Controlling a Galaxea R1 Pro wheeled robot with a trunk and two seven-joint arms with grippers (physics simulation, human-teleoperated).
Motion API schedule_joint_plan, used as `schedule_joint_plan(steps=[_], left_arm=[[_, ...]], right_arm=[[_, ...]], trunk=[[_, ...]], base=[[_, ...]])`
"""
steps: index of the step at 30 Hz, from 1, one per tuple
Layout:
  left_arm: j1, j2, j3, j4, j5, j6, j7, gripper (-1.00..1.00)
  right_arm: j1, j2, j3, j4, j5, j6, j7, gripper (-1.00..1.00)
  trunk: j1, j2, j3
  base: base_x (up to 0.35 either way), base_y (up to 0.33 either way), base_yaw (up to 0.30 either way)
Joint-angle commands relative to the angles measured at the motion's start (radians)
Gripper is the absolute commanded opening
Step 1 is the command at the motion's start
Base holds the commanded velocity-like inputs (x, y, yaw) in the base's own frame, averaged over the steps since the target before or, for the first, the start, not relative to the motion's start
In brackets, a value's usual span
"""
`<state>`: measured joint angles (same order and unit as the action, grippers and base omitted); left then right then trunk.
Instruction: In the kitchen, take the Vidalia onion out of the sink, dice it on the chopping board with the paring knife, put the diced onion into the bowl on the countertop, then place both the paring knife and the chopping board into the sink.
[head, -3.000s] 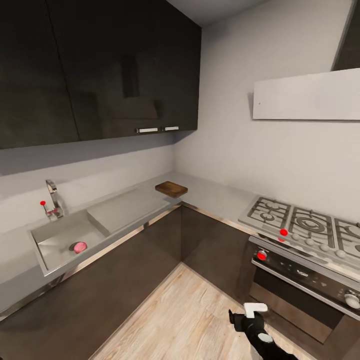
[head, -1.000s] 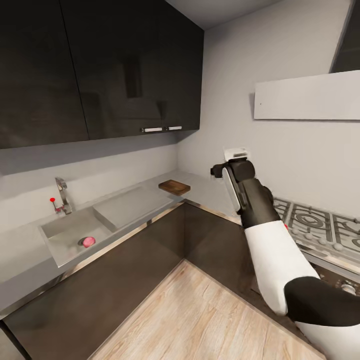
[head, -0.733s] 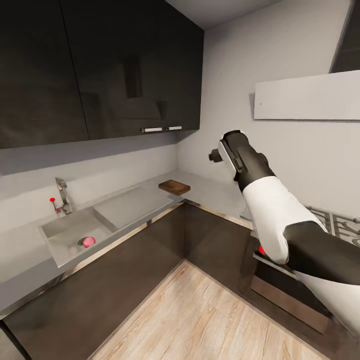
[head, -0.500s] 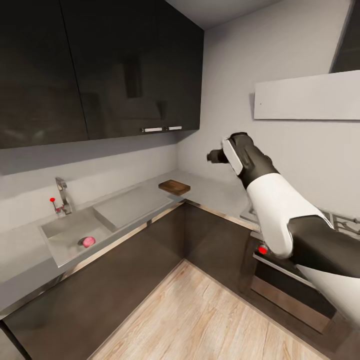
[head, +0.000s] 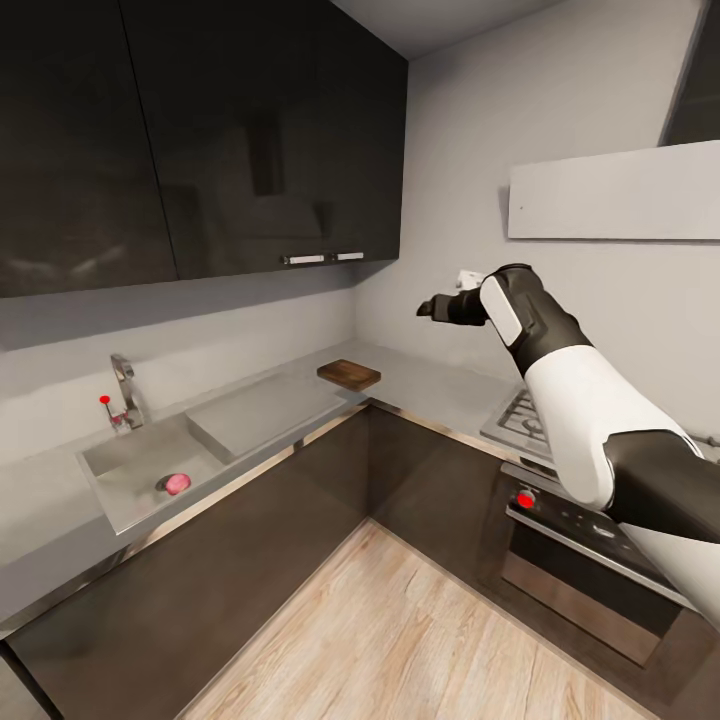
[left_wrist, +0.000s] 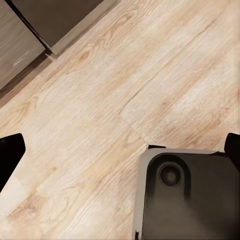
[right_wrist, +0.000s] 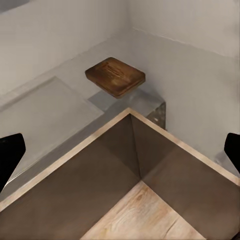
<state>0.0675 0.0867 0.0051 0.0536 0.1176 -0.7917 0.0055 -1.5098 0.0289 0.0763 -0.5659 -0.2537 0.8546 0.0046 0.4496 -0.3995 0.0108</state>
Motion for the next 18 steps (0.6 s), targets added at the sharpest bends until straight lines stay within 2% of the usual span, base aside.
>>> schedule_joint_plan(steps=[1,6,9,14,18], left_arm=[[0.000,-0.001,0.000,0.003,0.002,-0.004,0.001,1.00],[0.000,-0.003,-0.001,0.014,0.002,0.006,0.002,1.00],[0.000,-0.005,-0.002,0.018,0.002,0.039,0.002,1.00],[0.000,-0.017,-0.002,0.020,0.002,0.156,0.000,1.00],[0.000,-0.024,-0.002,0.021,0.002,0.191,-0.001,1.00]], right_arm=[[0.000,-0.001,0.003,0.000,-0.001,0.003,0.001,1.00],[0.000,0.001,0.006,-0.001,0.000,0.003,0.001,1.00],[0.000,0.001,0.007,0.000,0.000,0.003,0.000,1.00],[0.000,0.003,0.008,0.001,0.014,0.003,-0.002,1.00],[0.000,0.007,0.008,0.005,0.100,0.003,-0.002,1.00]], trunk=[[0.000,0.000,0.000],[0.000,0.000,0.000],[0.000,0.000,0.000],[0.000,0.000,0.000],[0.000,0.000,0.000]], base=[[0.000,0.000,0.000],[0.000,0.000,0.000],[0.000,0.000,0.000],[0.000,0.000,0.000],[0.000,0.000,0.000]])
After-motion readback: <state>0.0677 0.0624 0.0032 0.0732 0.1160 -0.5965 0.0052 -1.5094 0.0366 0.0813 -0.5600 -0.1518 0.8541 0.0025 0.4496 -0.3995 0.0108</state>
